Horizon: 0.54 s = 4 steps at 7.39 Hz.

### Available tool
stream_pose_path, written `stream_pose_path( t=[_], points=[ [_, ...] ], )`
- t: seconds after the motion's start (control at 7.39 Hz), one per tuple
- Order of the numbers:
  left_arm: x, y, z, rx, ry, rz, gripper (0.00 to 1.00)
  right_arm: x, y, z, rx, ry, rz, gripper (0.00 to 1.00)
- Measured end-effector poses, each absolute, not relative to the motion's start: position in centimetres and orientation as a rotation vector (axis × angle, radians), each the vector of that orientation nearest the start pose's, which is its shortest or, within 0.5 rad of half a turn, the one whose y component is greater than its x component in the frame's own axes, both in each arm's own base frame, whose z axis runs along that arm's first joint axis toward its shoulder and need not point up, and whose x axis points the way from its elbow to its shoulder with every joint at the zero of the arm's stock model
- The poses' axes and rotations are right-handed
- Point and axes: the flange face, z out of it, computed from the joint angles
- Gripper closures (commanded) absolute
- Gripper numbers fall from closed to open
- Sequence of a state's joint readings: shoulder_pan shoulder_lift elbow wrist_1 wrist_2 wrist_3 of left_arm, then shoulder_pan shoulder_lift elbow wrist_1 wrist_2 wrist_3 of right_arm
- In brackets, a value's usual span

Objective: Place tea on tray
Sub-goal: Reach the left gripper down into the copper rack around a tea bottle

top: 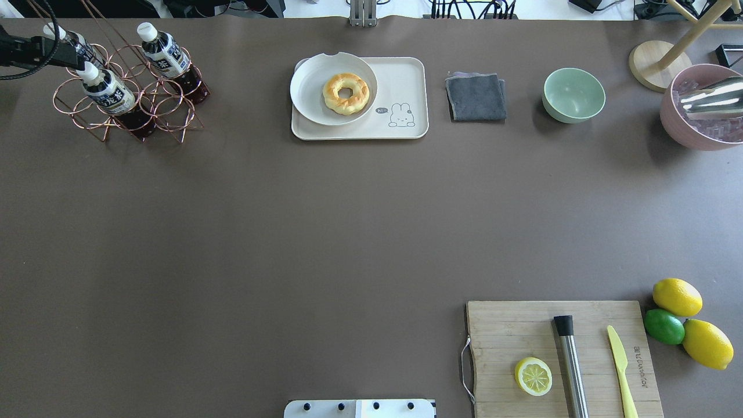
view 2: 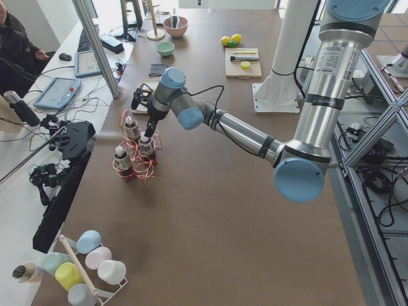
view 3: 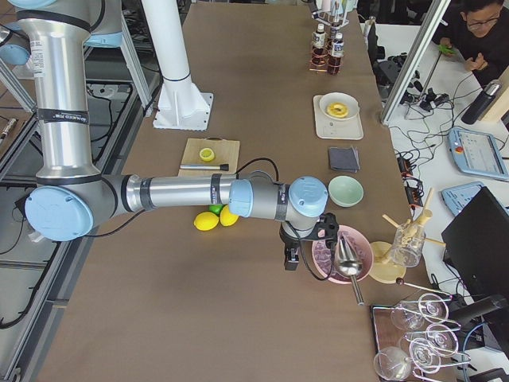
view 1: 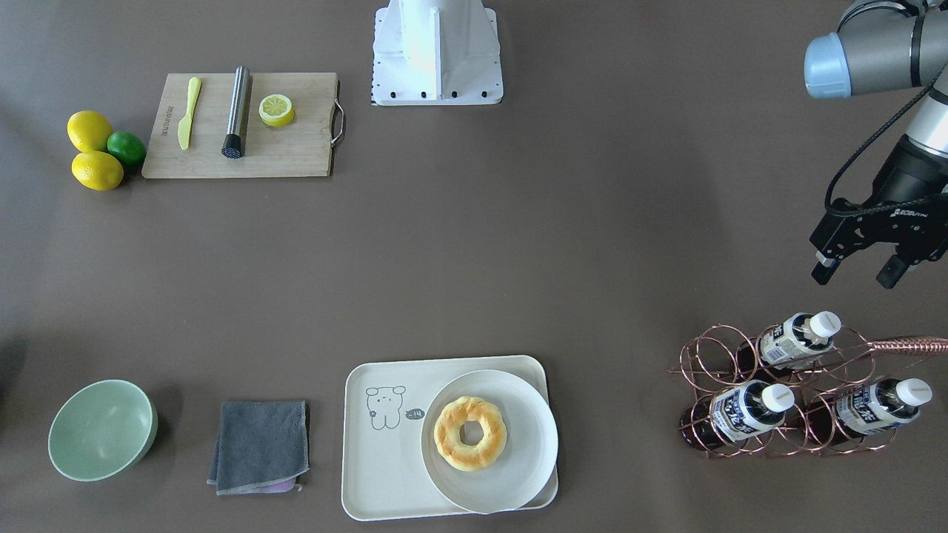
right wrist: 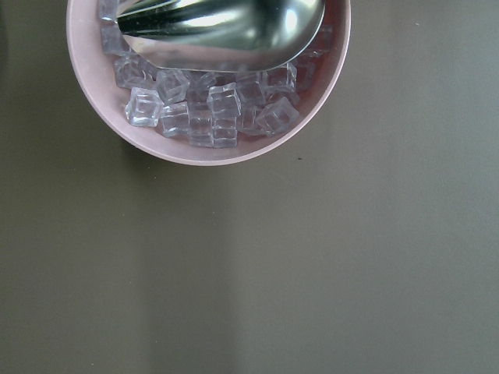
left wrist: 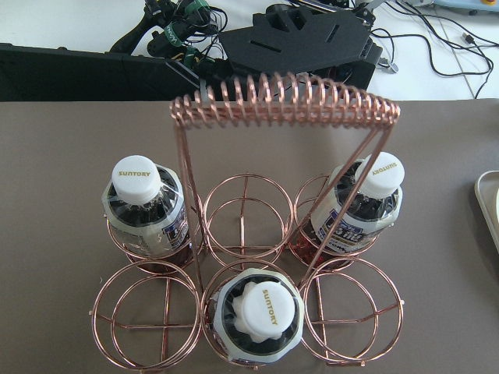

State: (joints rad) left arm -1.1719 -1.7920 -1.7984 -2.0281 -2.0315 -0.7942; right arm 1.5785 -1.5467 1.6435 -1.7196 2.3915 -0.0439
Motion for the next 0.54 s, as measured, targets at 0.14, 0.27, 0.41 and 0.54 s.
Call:
stream_pose_path(
  t=[0.14, 0.27, 0.41, 0.54],
  points=[
    [15.2, -57.5, 38.4, 0.494, 0.846, -0.148, 0.11, 6.4, -49.6, 62.2, -0.027, -0.822, -0.012, 0.00],
    [16.3, -58.0, 38.4, 0.492, 0.840, -0.138, 0.13, 6.4, -49.6, 62.2, -0.028, -0.823, -0.011, 0.00],
    [17.1, -58.4, 38.6, 0.495, 0.825, -0.132, 0.14, 6.4, -49.6, 62.2, -0.028, -0.823, -0.010, 0.00],
    [17.7, -58.5, 39.0, 0.501, 0.809, -0.109, 0.14, 6.4, -49.6, 62.2, -0.028, -0.823, -0.009, 0.00]
  ],
)
